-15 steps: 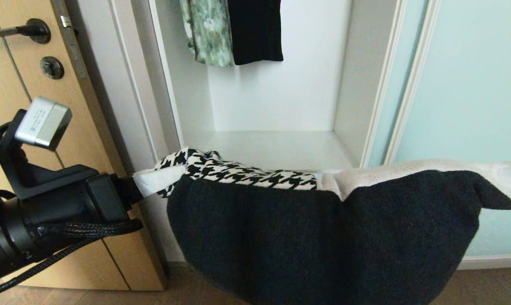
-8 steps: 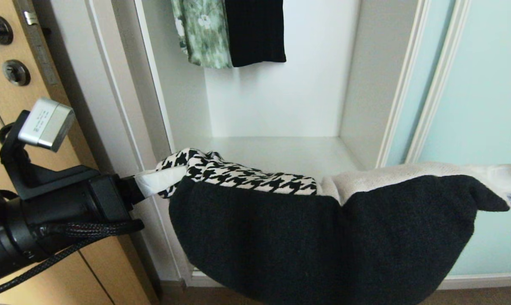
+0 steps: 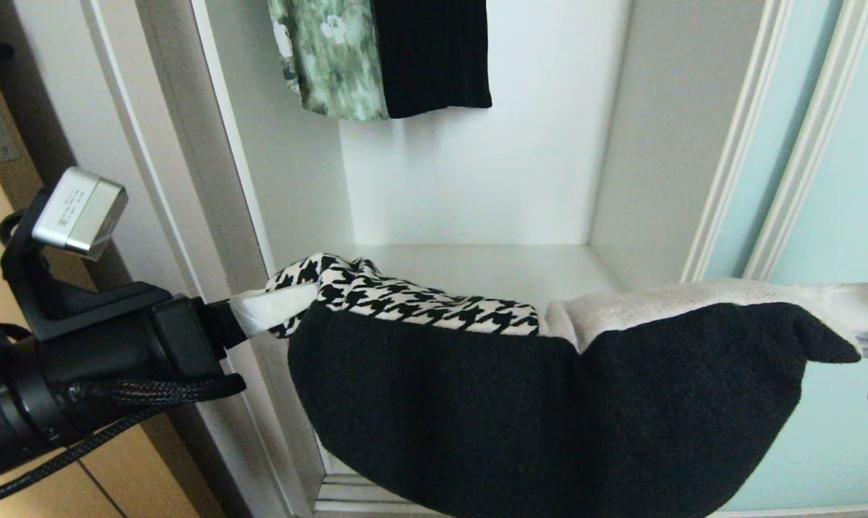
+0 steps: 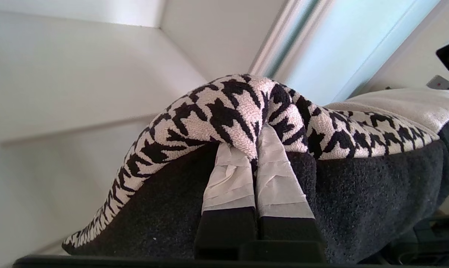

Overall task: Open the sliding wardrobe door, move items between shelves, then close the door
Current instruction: Place the pillow on the higher shelf

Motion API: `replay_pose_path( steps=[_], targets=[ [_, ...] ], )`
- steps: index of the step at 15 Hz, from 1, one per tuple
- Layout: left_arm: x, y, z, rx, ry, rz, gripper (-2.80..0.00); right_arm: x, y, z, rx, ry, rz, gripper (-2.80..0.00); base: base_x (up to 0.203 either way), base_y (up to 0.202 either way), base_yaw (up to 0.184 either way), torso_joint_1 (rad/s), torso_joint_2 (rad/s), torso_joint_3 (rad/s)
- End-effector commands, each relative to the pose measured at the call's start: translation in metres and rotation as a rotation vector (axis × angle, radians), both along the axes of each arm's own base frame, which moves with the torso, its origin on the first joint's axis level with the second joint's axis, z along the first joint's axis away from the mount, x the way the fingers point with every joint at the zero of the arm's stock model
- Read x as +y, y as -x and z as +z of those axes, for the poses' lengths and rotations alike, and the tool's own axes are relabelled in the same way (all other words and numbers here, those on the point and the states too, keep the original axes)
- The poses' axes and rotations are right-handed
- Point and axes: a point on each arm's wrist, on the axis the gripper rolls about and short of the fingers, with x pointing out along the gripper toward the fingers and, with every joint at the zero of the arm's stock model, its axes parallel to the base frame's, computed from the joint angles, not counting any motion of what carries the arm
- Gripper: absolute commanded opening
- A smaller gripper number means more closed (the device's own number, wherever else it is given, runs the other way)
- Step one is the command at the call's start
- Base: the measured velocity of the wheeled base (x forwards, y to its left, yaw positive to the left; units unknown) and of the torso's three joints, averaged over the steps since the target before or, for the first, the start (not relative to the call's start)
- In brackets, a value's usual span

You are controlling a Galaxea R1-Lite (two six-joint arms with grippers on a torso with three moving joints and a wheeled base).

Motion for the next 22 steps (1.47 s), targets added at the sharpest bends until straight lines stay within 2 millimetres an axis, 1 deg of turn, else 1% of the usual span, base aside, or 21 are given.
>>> replay_pose_path(
  steps=[1,5,7,8,10,11,13,15,17,18,20,22],
  targets=[
    [-0.001,-0.001,-0.001,0.004,0.0,-0.005,-2.8,0.001,-0.002,-0.001,0.01,-0.001,0.002,-2.8,0.195,0.0,0.001,-0.003,0.0,0.003],
    [-0.001,0.0,-0.002,0.008,-0.004,-0.032,-2.8,0.0,-0.001,0.0,0.007,-0.002,0.001,-2.8,0.185,0.0,0.001,0.003,0.0,0.004],
    [0.0,0.005,-0.008,0.016,-0.014,-0.077,-2.8,0.0,0.0,0.001,0.0,-0.005,0.0,-2.8,0.031,0.0,0.001,0.005,0.0,0.0],
    [0.001,0.007,-0.005,0.002,-0.01,-0.079,-2.8,0.0,-0.001,0.002,-0.004,-0.005,0.0,-2.8,0.0,0.0,0.0,0.0,0.0,0.0],
    [0.001,0.006,0.007,-0.049,-0.006,-0.071,-2.8,0.0,0.0,0.012,-0.034,-0.018,0.0,-2.8,0.0,0.0,0.0,0.0,0.0,0.0],
    [0.0,0.002,0.014,-0.063,0.0,-0.061,-2.8,0.0,-0.001,0.018,-0.052,-0.025,0.0,-2.8,0.0,0.0,0.0,0.0,0.0,0.0],
    [-0.005,-0.012,0.021,-0.074,0.005,-0.023,-2.8,0.004,-0.012,0.019,-0.045,-0.015,-0.006,-2.8,0.0,0.0,0.0,0.0,0.0,0.0],
    [-0.012,-0.029,0.028,-0.076,0.01,0.012,-2.8,0.009,-0.03,0.016,-0.044,0.015,-0.016,-2.8,0.0,0.0,0.0,0.0,0.0,0.0],
    [-0.019,-0.049,0.025,-0.058,0.003,0.033,-2.8,0.011,-0.058,0.014,-0.068,0.049,-0.047,-2.8,0.0,0.0,0.0,0.0,0.0,0.0],
    [-0.023,-0.061,0.03,-0.068,0.007,0.046,-2.8,0.012,-0.074,0.015,-0.082,0.056,-0.065,-2.8,0.0,0.0,0.0,0.0,0.0,0.0],
    [-0.029,-0.087,0.037,-0.083,0.016,0.084,-2.8,0.014,-0.104,0.024,-0.132,0.047,-0.098,-2.8,0.0,0.0,0.0,0.0,0.0,0.0],
    [-0.031,-0.115,0.038,-0.089,0.02,0.124,-2.8,0.016,-0.134,0.038,-0.196,0.029,-0.125,-2.8,0.0,0.0,0.0,0.0,0.0,0.0]
  ],
)
